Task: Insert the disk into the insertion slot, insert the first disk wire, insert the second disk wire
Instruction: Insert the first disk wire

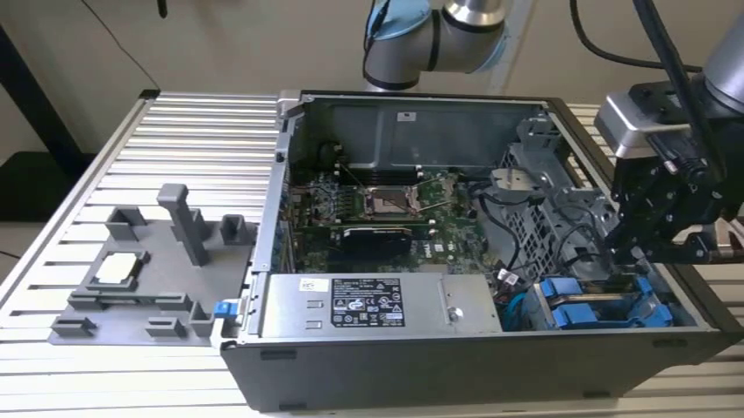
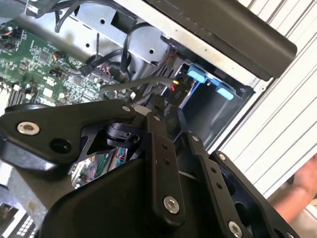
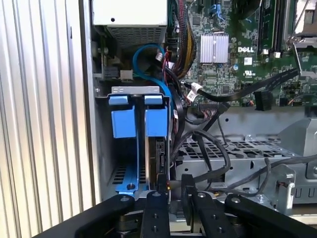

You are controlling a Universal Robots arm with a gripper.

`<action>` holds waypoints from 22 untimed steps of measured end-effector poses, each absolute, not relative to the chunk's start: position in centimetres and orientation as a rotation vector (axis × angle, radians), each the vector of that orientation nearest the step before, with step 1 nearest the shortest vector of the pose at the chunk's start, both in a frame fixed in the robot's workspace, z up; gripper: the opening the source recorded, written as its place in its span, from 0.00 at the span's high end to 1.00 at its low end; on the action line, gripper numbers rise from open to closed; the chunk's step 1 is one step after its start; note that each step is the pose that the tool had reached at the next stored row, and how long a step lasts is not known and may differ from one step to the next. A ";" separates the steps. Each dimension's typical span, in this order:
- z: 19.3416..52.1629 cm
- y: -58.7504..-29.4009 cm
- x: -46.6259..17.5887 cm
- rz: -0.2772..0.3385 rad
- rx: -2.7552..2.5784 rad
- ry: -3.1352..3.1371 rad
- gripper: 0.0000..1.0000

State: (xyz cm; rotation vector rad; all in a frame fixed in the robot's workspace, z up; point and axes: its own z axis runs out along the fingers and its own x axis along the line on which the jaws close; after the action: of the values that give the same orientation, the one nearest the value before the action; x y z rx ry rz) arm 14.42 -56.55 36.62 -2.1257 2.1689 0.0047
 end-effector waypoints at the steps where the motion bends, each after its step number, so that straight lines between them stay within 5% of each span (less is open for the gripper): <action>1: 36.6 -56.5 14.4 0.024 -2.128 2.171 0.74; 10: 36.6 -56.5 13.9 0.207 -2.086 2.128 0.74; 22: 38.6 -56.5 13.1 0.240 -2.076 2.119 0.74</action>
State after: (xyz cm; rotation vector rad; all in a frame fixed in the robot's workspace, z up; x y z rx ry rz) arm 13.13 -56.48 38.62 -2.0764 2.1192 0.2395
